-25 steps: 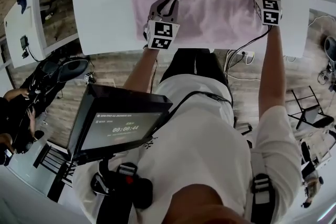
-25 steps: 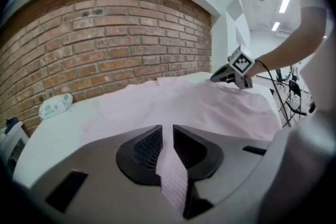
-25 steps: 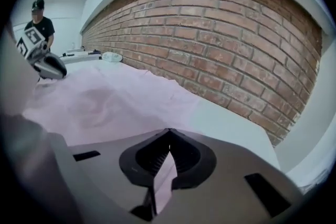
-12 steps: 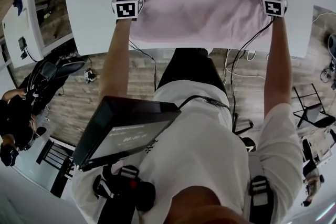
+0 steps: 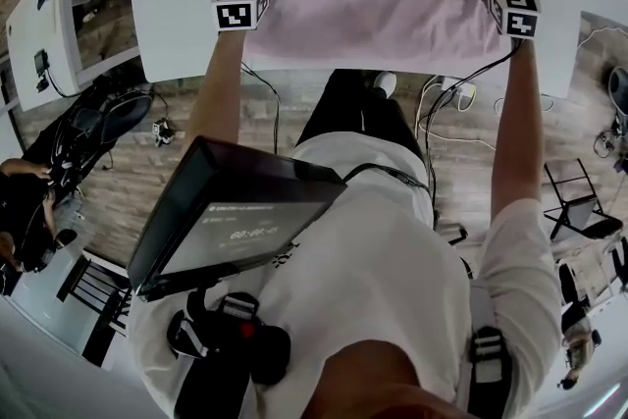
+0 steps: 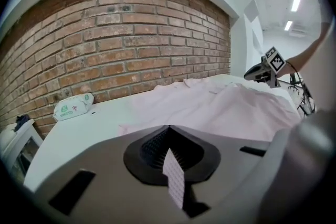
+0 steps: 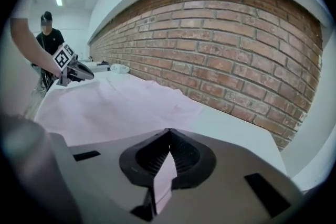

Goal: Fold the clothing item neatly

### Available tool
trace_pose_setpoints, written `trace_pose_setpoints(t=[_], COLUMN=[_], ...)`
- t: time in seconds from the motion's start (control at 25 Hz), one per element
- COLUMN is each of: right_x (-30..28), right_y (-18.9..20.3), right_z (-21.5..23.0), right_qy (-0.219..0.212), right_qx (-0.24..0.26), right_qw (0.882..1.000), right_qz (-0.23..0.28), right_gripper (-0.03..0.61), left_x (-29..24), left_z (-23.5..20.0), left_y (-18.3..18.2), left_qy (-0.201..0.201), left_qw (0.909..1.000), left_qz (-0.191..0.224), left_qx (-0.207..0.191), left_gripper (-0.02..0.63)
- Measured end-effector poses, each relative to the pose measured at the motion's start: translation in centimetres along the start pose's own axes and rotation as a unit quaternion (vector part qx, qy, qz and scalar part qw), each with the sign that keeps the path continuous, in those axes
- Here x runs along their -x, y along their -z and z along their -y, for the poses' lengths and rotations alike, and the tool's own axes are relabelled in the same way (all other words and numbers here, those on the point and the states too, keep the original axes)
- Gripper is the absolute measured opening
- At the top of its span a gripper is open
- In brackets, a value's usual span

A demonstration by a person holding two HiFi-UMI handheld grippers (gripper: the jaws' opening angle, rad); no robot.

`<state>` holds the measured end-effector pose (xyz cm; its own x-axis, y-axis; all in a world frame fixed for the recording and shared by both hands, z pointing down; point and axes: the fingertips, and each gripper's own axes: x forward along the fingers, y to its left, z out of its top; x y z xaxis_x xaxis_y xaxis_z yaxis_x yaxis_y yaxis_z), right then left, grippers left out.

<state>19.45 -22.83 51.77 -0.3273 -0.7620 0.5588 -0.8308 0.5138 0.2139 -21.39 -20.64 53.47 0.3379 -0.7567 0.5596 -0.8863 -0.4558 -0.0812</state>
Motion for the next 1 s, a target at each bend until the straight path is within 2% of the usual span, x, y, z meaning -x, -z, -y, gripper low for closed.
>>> trace_pose_setpoints(t=[0.2,0.36,0.48,0.64,0.72,0.84,1.0], right_x=[5.6,9.0,12.4,19.5,22.6,23.8,25.9], right_y=[-1.2,-1.9,-1.0,2.0,3.5,5.3,7.7], right_z=[-3.0,-6.4,-9.2,-12.4,-13.6,-14.7,-15.7], right_qy=[-0.029,-0.053,-0.077,-0.096,-0.102,-0.107,-0.112], right_qx=[-0.015,-0.042,-0.034,-0.037,-0.044,-0.047,-0.063], right_qw=[0.999,0.996,0.994,0.992,0.991,0.991,0.990], right_qz=[0.027,0.059,0.067,0.070,0.072,0.069,0.065], right_gripper=[0.005,0.005,0.005,0.005,0.005,0.005,0.005], left_x=[4.6,8.0,10.5,16.2,18.7,20.0,22.4], left_z=[3.9,6.8,9.9,15.9,18.5,20.0,22.4], left_y=[-1.8,-1.9,-1.8,-0.6,0.5,3.1,6.2], left_qy=[-0.001,0.006,0.009,0.025,0.028,0.023,0.017], left_qw=[0.9999,0.9997,0.9995,0.9983,0.9984,0.9990,0.9981], left_qz=[0.013,0.022,0.026,0.032,0.029,0.011,-0.007], left_qx=[0.004,0.005,0.014,0.041,0.040,0.038,0.058], left_gripper=[0.002,0.002,0.002,0.002,0.002,0.002,0.002])
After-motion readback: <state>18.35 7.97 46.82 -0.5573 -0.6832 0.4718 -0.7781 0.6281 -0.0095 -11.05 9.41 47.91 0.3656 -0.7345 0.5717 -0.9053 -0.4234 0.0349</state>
